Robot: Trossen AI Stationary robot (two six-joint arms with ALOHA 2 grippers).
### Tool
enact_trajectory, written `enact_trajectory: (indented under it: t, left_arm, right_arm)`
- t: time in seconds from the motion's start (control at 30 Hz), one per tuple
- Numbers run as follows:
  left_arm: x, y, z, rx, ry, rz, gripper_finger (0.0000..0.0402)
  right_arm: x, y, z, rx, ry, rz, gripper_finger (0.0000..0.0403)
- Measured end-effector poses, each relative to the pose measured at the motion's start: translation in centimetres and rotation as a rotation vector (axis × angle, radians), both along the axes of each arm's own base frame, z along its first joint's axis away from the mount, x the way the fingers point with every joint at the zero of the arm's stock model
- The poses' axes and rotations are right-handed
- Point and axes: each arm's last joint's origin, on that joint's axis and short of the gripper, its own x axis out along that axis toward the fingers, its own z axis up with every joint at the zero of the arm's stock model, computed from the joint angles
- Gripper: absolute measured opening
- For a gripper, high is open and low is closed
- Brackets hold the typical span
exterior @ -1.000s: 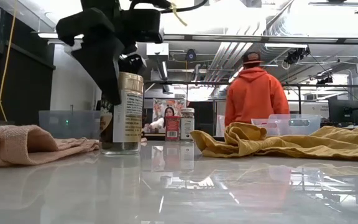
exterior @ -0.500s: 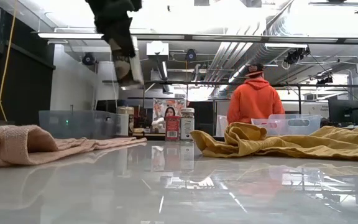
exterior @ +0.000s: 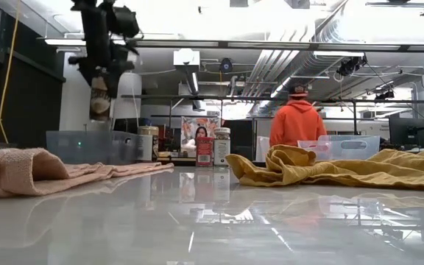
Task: Sort spices by type
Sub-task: Put the middle gold seasoning bottle into the top black bin
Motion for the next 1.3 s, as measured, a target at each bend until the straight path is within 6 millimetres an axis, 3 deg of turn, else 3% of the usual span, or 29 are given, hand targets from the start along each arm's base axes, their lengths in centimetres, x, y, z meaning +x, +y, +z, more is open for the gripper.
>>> enact_trajectory:
  t: [0.1, 0.33, 0.8, 1.03, 1.3]
  left_arm:
    - [-1.0, 0.8, -1.6, -0.050, -0.033, 0.025, 0.0233]
    - [-2.9, 0.6, -4.9, -0.101, -0.025, 0.123, 0.0233]
    - [-2.4, 1.6, -5.7, -0.018, -0.117, 0.335, 0.0233]
    - [-1.7, 3.0, -7.9, -0.053, -0.034, 0.343, 0.0269]
    - [-1.1, 3.9, -10.1, -0.112, 0.009, 0.376, 0.0275]
  right_arm:
    - [0.4, -1.1, 0.2, 0.029, -0.032, -0.059, 0.0305]
    - [0.8, -3.0, 0.2, 0.038, -0.023, -0.096, 0.0305]
    - [0.9, -7.1, -0.3, 0.005, 0.083, -0.068, 0.0305]
    - [0.8, -8.2, -0.4, -0.018, 0.110, -0.025, 0.0305]
    - [0.7, -8.3, -0.5, -0.008, 0.126, -0.005, 0.0305]
